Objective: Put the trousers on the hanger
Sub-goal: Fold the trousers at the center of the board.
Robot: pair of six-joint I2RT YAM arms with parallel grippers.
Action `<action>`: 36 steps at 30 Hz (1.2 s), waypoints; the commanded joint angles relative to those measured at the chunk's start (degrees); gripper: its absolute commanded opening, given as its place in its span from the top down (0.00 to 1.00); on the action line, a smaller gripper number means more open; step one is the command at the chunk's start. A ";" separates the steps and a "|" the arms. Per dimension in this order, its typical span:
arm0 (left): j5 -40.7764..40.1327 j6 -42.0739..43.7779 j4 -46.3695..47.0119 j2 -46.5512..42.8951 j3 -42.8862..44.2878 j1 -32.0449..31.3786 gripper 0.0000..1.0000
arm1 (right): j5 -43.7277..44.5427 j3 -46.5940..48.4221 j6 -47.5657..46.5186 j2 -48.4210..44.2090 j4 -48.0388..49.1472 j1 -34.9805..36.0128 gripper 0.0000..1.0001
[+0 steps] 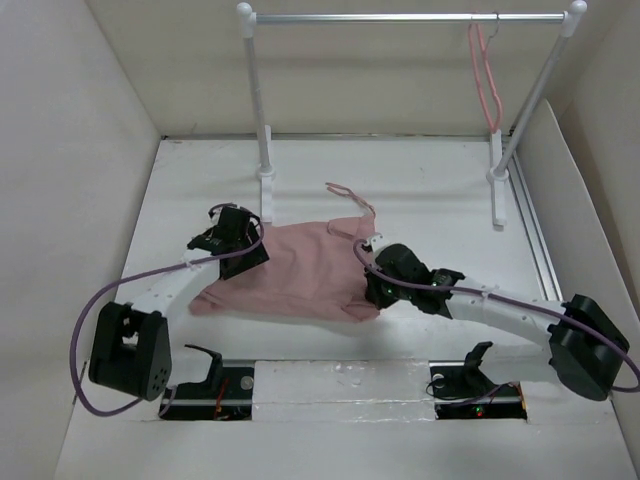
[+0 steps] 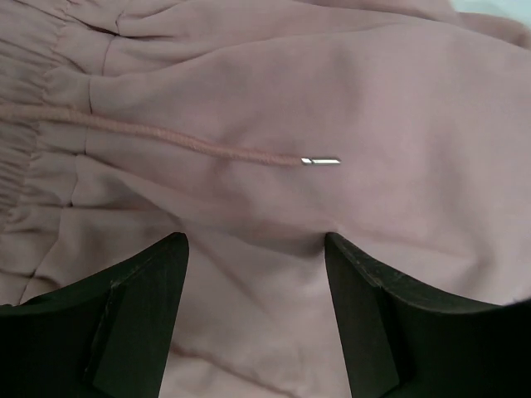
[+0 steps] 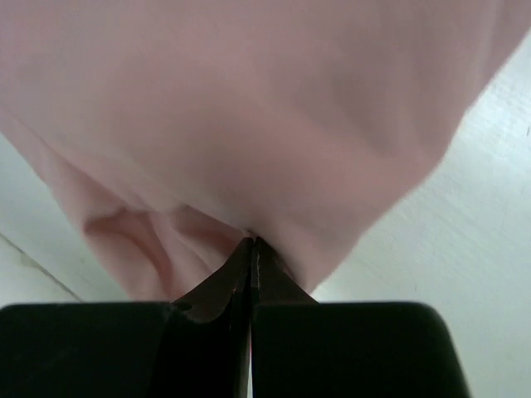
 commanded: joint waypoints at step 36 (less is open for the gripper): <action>11.13 -0.82 9.76 35.58 36.33 -25.55 0.77 | -1.53 -11.14 1.75 -1.43 14.43 -2.10 1.00</action>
